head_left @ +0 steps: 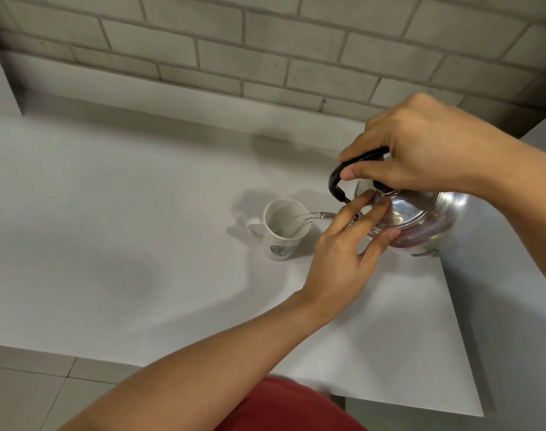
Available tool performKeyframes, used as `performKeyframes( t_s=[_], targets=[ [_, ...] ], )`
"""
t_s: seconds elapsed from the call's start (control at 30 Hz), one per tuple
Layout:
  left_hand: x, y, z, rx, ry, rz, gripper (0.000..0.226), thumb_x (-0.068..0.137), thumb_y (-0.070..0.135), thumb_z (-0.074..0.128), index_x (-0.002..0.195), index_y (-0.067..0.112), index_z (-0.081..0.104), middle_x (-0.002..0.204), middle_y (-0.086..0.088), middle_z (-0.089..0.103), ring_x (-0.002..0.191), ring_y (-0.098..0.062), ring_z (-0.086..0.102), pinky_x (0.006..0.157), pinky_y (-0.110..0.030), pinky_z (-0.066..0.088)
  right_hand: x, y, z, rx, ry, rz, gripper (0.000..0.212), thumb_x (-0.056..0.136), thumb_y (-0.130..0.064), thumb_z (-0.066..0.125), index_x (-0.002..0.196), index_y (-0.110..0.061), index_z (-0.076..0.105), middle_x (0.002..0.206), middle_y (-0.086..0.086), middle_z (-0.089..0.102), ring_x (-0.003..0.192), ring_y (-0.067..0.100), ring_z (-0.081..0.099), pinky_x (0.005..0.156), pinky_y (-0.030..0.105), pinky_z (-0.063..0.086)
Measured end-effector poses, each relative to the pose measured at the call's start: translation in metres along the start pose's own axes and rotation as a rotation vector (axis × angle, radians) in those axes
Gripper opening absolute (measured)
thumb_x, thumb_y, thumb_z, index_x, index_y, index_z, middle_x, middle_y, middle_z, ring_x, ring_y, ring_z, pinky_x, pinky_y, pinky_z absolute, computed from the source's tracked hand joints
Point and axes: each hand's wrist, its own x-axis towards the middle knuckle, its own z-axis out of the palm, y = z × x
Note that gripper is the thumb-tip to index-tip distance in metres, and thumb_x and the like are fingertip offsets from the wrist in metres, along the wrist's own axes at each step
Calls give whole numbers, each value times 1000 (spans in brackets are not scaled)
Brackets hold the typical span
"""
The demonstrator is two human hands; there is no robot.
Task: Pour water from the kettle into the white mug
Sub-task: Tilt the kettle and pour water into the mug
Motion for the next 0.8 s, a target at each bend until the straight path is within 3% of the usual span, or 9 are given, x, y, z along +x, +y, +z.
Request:
performKeyframes(
  t_s=[0.17, 0.8],
  targets=[
    [0, 1, 2, -24, 18, -17, 43, 99, 24, 72, 141, 18, 64, 150, -3, 57, 136, -6, 55, 104, -34, 55, 1, -3, -2, -8, -7, 1, 32, 90, -53, 63, 111, -37, 81, 86, -12, 76, 81, 20, 67, 68, 50, 59],
    [1, 10, 8, -166, 31, -115, 42, 98, 20, 74, 139, 16, 65, 151, -2, 56, 140, -12, 54, 106, -48, 56, 8, -4, -7, -84, -25, 12, 40, 86, -60, 60, 112, -36, 80, 93, -4, 81, 89, 25, 71, 73, 46, 59]
  ],
)
